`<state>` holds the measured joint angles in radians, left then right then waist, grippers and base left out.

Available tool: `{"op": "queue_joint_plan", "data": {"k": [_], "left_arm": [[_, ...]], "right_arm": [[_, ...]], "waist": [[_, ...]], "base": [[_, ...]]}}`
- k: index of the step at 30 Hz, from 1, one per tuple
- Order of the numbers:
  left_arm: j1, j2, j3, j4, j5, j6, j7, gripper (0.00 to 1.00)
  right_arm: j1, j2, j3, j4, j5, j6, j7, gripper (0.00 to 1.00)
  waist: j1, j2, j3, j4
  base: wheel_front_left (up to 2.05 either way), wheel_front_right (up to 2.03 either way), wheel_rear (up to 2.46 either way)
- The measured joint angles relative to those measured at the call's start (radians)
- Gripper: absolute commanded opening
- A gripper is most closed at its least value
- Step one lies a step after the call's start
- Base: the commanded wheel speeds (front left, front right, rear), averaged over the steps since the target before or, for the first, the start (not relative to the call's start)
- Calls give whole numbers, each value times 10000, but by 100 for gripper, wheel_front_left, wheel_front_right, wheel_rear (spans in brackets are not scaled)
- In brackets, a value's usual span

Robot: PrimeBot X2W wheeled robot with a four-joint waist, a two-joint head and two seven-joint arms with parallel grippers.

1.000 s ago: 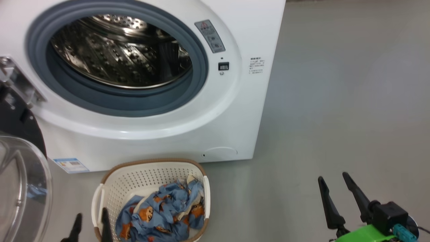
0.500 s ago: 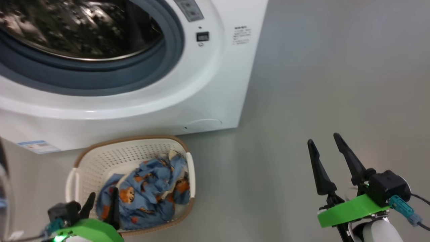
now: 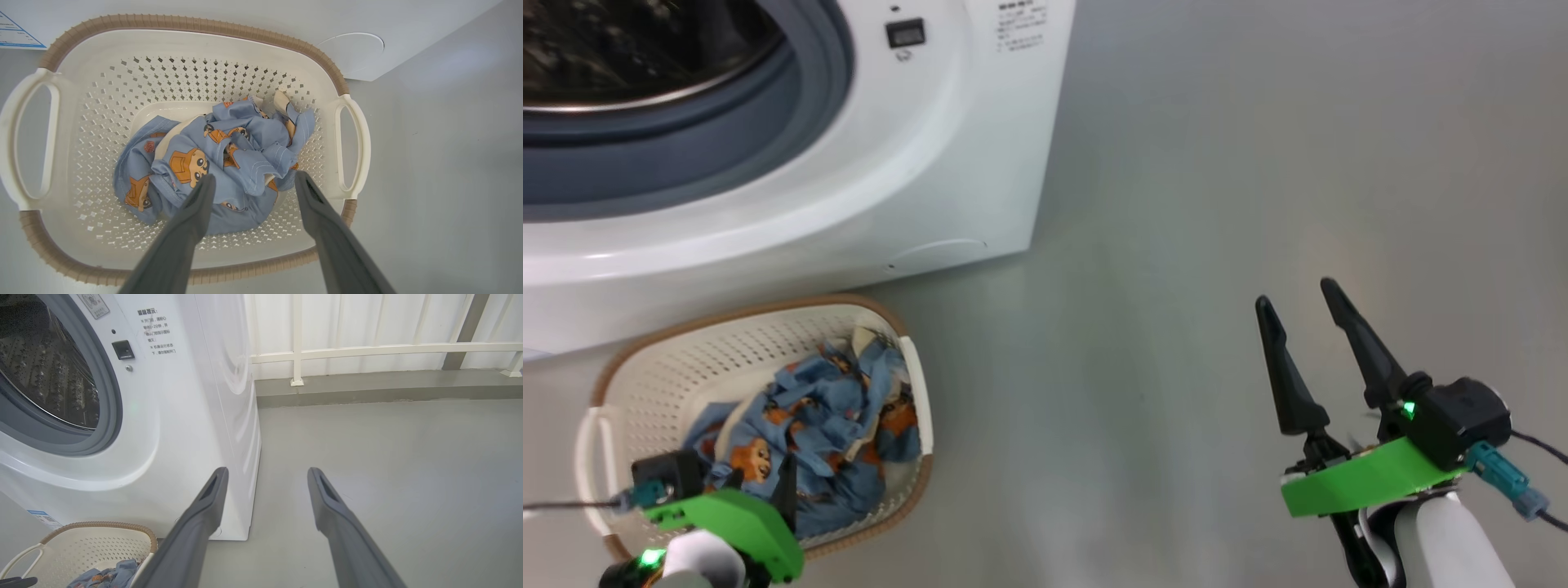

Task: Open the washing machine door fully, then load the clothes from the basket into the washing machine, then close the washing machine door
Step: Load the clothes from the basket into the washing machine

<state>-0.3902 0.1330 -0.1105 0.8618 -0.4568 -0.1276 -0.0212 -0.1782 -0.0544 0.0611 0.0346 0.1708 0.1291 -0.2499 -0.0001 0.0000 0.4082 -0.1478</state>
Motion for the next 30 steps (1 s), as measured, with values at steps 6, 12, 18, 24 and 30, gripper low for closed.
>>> {"op": "queue_joint_plan", "data": {"k": [6,12,18,24,30], "left_arm": [[-986,102,-370,805,-685,0,290,100],[-1745,368,-694,1546,-1361,0,756,100],[-2528,777,-911,2163,-1779,0,1103,100],[-3289,886,-1110,2362,-2426,0,1515,100],[-3698,1041,-1415,2330,-3060,0,1921,100]], "right_arm": [[-353,0,-13,-155,98,0,-2,100],[-651,2,2,-288,98,2,-61,100],[-1000,2,40,-464,94,2,-69,100],[-1197,2,127,-587,67,0,-69,100],[-1358,2,163,-767,50,0,-71,100]], "waist": [[0,0,660,-268],[1,0,1365,-421],[0,0,2100,-527],[0,0,2813,-588],[0,0,3440,-620]], "base": [[0,0,0],[0,0,0],[0,0,0],[0,0,0],[0,0,0]]}}
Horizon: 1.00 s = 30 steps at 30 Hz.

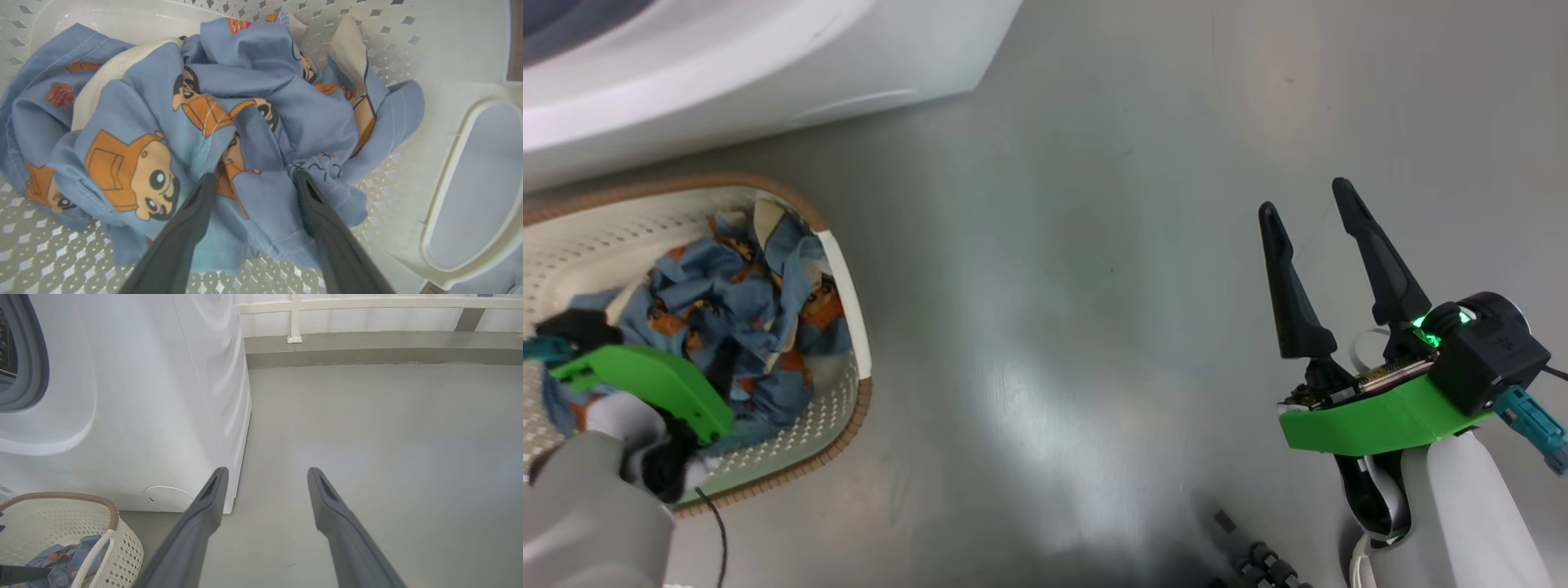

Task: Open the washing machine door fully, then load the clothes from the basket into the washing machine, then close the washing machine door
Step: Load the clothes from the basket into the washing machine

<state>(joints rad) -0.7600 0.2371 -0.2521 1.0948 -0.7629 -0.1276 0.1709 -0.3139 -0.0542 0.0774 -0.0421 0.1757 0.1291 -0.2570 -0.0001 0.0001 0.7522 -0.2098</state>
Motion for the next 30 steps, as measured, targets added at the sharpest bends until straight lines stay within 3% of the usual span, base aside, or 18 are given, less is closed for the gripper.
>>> {"op": "queue_joint_plan", "data": {"k": [12,30], "left_arm": [[-1032,456,-709,-44,-686,0,217,100],[-1516,447,-1762,71,-1580,0,-194,97]], "right_arm": [[-197,0,-155,-470,-86,2,0,100],[-196,4,-366,-786,-201,0,0,100]], "waist": [[1,0,1014,-88],[0,0,1669,-243]], "base": [[0,0,0],[0,0,0]]}}
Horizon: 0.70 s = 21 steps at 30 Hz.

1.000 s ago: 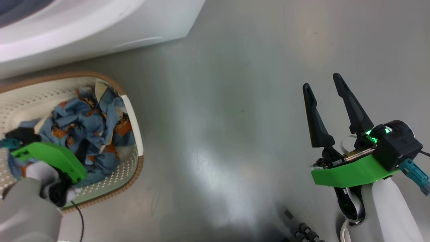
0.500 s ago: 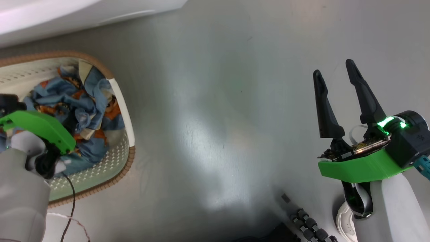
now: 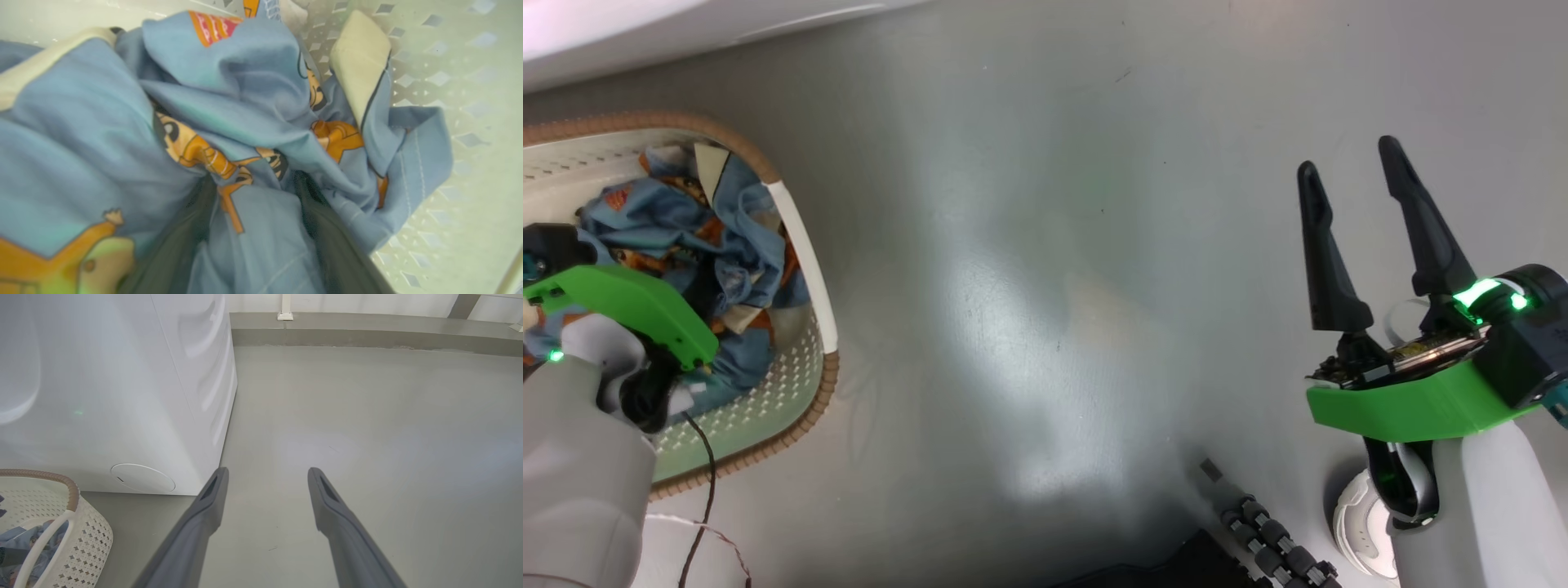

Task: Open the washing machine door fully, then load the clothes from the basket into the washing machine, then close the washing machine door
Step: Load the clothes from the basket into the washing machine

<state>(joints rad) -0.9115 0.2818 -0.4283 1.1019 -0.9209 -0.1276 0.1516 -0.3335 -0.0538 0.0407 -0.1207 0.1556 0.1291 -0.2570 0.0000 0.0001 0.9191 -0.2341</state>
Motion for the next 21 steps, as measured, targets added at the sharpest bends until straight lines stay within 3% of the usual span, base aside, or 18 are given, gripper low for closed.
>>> {"op": "queue_joint_plan", "data": {"k": [1,2,3,10,21], "left_arm": [[-8,-10,-56,21,-23,0,-50,83],[-11,-15,-144,48,-54,0,-71,47],[-12,-23,-238,81,-59,0,-157,0],[24,-437,-633,174,-445,0,-616,0],[1110,-533,-1166,125,-794,0,-2211,0]], "right_arm": [[0,0,-44,-13,-15,0,0,100],[0,2,-104,-25,-36,2,0,100],[0,4,-171,-42,-40,2,0,100],[12,8,-407,-36,-341,0,0,100],[81,10,-236,474,-399,2,0,100]], "waist": [[0,0,7,11],[0,0,7,23],[0,0,5,36],[0,0,-247,253],[0,0,-1457,740]], "base": [[0,0,0],[0,0,0],[0,0,0],[0,0,0],[0,0,0]]}}
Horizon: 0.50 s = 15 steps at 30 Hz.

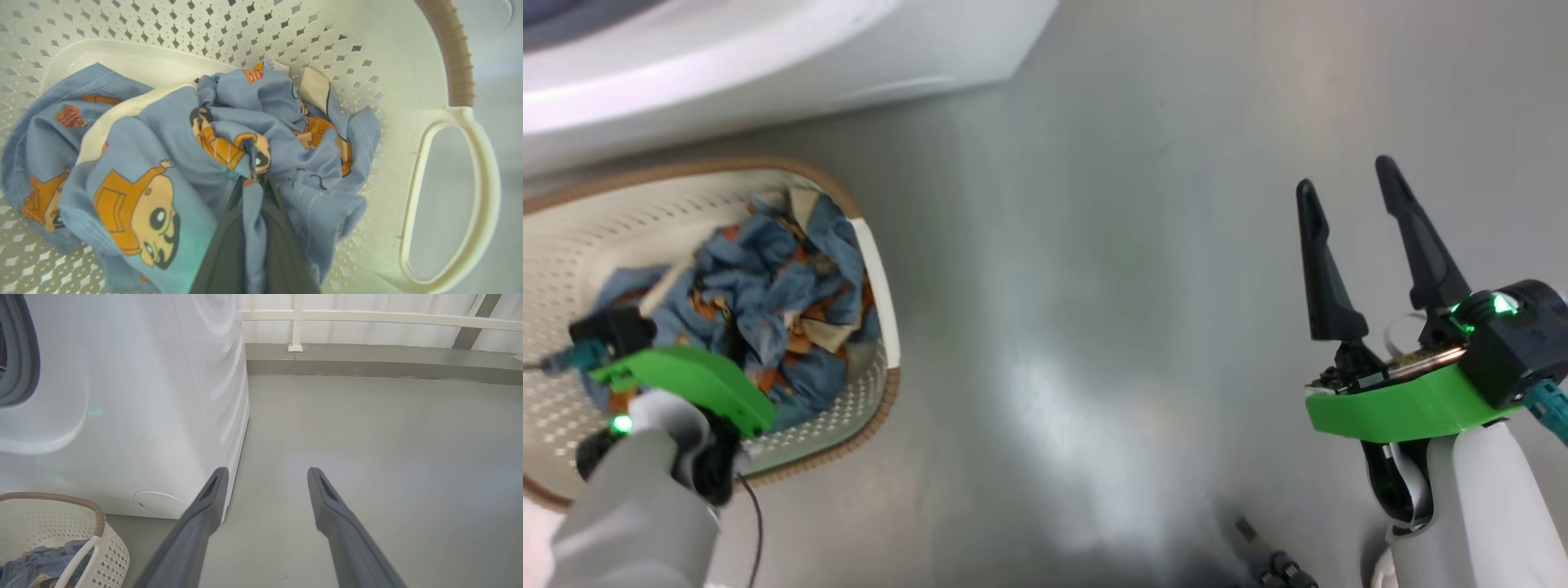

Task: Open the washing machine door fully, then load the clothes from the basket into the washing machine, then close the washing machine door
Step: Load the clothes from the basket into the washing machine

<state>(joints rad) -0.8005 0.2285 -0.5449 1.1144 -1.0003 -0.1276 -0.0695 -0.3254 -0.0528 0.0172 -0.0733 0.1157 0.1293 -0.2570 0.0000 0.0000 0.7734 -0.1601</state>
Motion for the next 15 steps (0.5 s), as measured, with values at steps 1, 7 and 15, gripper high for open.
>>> {"op": "queue_joint_plan", "data": {"k": [1,7,15], "left_arm": [[152,-42,-19,-44,-81,0,-125,0],[1001,-100,-82,-374,-560,0,-1030,0],[2309,-96,-130,-894,-589,0,-1712,0]], "right_arm": [[35,0,8,65,0,-2,0,100],[489,-2,10,385,12,-2,0,100],[1295,0,19,717,105,0,0,100]], "waist": [[0,0,-151,47],[0,0,-1139,321],[0,0,-2623,624]], "base": [[0,0,0],[0,0,0],[0,0,0]]}}
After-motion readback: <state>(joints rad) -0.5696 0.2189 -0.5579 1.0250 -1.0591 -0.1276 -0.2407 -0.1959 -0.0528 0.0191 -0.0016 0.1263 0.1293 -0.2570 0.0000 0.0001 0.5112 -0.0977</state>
